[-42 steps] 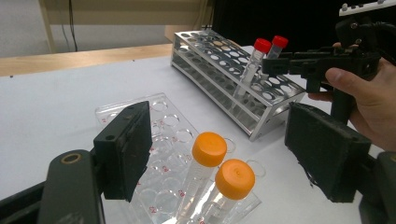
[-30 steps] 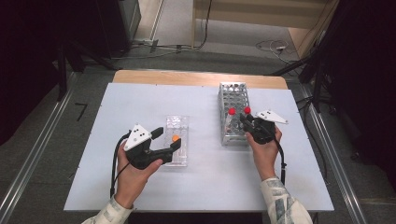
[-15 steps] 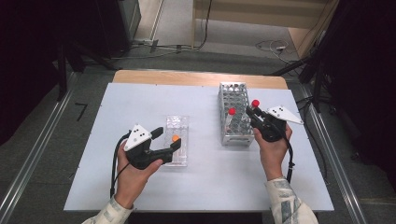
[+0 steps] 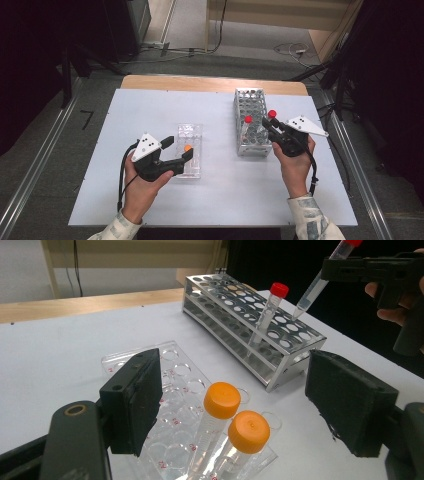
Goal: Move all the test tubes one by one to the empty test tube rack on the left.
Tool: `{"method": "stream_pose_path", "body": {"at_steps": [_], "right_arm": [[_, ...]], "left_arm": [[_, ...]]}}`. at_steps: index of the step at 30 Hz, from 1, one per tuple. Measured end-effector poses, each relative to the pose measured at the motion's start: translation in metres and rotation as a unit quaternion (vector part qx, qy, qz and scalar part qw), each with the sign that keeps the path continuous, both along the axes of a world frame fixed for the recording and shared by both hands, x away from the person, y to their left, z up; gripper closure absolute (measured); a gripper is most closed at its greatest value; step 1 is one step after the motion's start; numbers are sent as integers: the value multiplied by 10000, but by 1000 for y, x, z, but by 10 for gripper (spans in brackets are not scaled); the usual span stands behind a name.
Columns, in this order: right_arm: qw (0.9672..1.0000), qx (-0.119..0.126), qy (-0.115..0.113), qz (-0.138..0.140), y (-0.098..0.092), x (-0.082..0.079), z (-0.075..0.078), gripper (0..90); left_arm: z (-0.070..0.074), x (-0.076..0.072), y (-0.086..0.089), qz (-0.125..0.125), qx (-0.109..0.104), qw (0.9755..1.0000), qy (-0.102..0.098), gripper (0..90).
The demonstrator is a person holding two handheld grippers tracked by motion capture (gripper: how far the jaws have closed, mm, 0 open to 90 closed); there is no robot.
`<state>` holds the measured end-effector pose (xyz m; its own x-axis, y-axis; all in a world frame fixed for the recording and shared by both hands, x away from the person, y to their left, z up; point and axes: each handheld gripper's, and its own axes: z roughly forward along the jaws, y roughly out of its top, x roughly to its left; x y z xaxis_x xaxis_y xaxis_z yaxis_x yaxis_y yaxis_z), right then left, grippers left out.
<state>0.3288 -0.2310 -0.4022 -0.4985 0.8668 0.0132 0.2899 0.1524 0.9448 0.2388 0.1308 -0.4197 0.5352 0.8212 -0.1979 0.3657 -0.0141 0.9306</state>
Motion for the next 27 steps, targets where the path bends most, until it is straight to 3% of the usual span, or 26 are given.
{"method": "stream_pose_path", "body": {"at_steps": [19, 27], "right_arm": [[9975, 43, 200, 673, 14, -30, 4, 712], [9937, -100, 426, 1036, 30, -47, -10, 712]], "left_arm": [[4, -3, 0, 10, -12, 10000, -86, 242], [7, -6, -3, -34, -29, 9999, -143, 251]]}}
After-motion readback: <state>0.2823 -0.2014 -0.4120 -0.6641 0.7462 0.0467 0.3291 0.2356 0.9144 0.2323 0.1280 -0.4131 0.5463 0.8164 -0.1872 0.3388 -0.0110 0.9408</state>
